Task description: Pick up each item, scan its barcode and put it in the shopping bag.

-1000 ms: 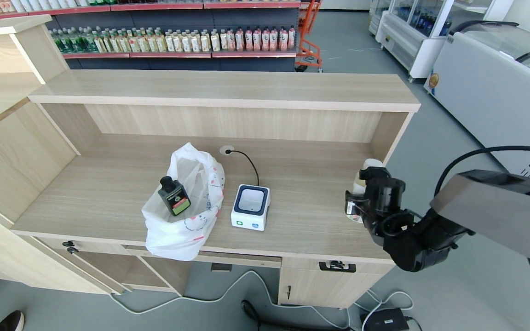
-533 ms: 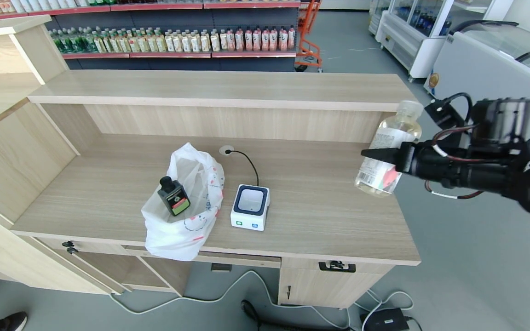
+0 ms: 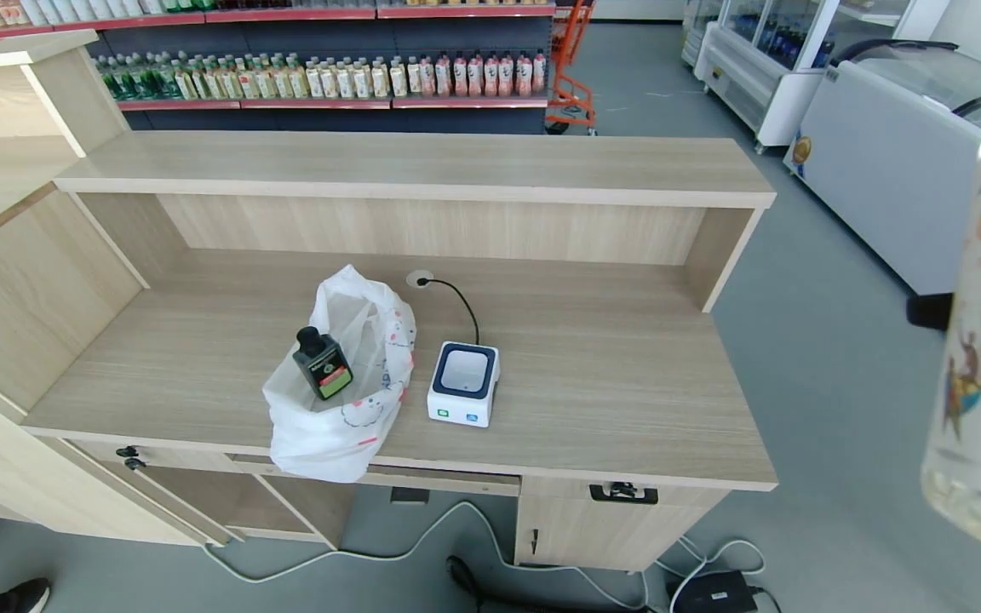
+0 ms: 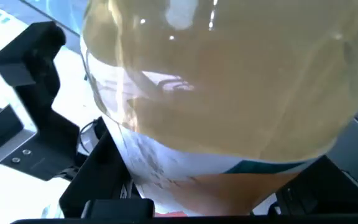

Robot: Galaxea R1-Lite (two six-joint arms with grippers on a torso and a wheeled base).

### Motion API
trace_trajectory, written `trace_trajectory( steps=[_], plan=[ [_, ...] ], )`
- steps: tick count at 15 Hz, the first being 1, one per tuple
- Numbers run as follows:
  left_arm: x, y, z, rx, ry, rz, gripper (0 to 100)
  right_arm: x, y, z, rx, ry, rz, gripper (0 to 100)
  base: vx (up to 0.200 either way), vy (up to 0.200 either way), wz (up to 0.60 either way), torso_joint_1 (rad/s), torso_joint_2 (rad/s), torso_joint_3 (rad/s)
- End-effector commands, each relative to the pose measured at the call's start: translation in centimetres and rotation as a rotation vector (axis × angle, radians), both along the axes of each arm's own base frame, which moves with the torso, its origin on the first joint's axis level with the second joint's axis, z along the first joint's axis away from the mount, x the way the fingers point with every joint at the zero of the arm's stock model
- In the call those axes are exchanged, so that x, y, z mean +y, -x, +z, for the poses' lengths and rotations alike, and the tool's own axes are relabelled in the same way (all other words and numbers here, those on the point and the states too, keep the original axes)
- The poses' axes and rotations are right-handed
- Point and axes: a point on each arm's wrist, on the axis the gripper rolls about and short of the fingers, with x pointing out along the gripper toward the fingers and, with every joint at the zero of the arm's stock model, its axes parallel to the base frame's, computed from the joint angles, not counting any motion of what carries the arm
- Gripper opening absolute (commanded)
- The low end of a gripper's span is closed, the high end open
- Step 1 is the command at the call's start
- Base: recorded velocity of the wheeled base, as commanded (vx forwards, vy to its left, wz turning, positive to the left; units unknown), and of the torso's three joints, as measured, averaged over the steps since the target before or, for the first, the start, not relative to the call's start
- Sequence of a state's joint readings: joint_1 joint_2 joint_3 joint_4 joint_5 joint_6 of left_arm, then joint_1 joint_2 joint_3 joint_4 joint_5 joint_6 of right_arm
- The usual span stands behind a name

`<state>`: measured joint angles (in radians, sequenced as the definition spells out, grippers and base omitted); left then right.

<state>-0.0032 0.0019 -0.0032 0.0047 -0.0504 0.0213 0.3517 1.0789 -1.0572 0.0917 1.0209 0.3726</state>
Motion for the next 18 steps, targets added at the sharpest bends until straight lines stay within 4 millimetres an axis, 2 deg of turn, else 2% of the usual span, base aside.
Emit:
trace_trajectory(
  steps=[1,5,10,16,18],
  plan=[
    [0.0,0.0,0.0,0.000,0.000,0.000,0,-0.6,4.2,0.7,-0.066,-0.029,0.109,0,0.000,0.000,0.00,0.000,0.00,0.000],
    [0.0,0.0,0.0,0.000,0.000,0.000,0,-0.6,4.7,0.9,-0.071,-0.032,0.134,0,0.000,0.000,0.00,0.000,0.00,0.000],
    [0.0,0.0,0.0,0.000,0.000,0.000,0,-0.1,3.8,2.1,-0.085,-0.038,0.138,0,0.000,0.000,0.00,0.000,0.00,0.000],
    [0.0,0.0,0.0,0.000,0.000,0.000,0,0.2,3.4,-0.6,0.004,0.004,0.140,0,0.000,0.000,0.00,0.000,0.00,0.000],
    [0.0,0.0,0.0,0.000,0.000,0.000,0,0.3,3.2,-0.3,0.001,0.002,0.139,0,0.000,0.000,0.00,0.000,0.00,0.000]
  ],
)
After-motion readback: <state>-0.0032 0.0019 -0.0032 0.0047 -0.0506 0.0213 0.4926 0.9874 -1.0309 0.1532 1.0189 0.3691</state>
